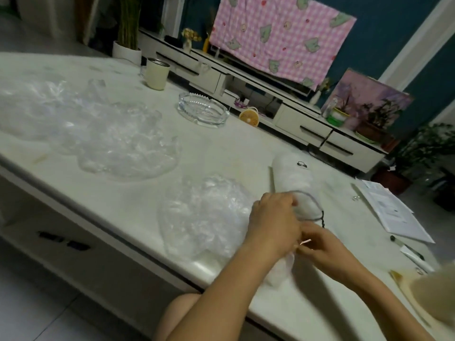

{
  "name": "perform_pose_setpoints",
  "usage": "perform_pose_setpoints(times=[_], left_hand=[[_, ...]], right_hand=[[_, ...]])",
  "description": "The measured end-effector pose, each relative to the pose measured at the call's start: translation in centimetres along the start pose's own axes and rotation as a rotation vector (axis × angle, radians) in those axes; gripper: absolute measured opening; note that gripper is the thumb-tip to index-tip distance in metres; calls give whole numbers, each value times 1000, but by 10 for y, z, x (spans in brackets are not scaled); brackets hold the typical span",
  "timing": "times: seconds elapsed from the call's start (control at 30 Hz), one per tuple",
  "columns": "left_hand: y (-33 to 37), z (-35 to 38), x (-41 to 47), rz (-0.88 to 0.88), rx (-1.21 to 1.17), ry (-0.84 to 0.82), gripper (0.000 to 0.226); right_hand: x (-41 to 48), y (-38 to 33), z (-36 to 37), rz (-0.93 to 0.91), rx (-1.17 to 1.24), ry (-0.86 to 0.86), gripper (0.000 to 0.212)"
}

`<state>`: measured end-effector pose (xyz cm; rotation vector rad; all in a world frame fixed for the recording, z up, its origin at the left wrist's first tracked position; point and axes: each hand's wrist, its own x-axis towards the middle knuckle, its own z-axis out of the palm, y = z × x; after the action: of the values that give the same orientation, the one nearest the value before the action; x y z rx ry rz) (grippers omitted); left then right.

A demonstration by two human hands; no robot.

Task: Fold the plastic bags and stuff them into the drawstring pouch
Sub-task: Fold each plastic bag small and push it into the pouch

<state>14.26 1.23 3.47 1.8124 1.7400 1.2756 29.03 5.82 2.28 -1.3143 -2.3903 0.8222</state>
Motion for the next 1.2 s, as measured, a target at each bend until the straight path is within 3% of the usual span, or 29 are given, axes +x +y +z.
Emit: perform_pose_setpoints(times=[0.1,0.17,0.27,0.4,0.53,0.6,0.67,0.73,0.77,0.87,0.93,1.0,1.07,1.13,1.2], left_hand=[[-17,17,-3,-81,359,-427,40],[-21,27,-7,-88,421,-485,42],[-27,23,-8,-96,459,-360,47],[-37,9,-5,-122,521,-299,57],[-59,-16,-5,-124,653,-220,44],[-56,-24,-6,-106,617,-137,38],[-43,-19,-4,115,550,24,32],[-30,-6,-9,430,389,101,22],[-19,-2,-17,475,316,-44,26],[-18,12,-41,266,202,-523,60],[-26,16,-47,307,297,-595,95],[-25,12,-49,330,311,-595,109],[-25,6,-45,421,283,-518,90],[-25,1,-40,554,228,-325,52],[-22,-8,-34,472,50,-168,24]], right_hand=[[-17,9,-15,51,-148,113,39],[-26,16,-21,76,-232,165,43],[-32,23,-25,92,-271,217,51],[-51,38,-37,148,-346,248,39],[-65,43,-51,229,-413,205,51],[-74,37,-53,279,-464,306,51],[-83,22,-40,232,-424,501,43],[-92,-2,-20,59,-309,509,28],[-99,-12,-10,-4,-260,421,31],[-110,-12,14,21,-302,131,58],[-109,1,19,34,-333,186,47],[-108,9,21,35,-341,283,29],[-106,9,19,67,-249,370,15],[-107,0,8,66,-15,467,10],[-107,-19,-10,53,200,580,12]])
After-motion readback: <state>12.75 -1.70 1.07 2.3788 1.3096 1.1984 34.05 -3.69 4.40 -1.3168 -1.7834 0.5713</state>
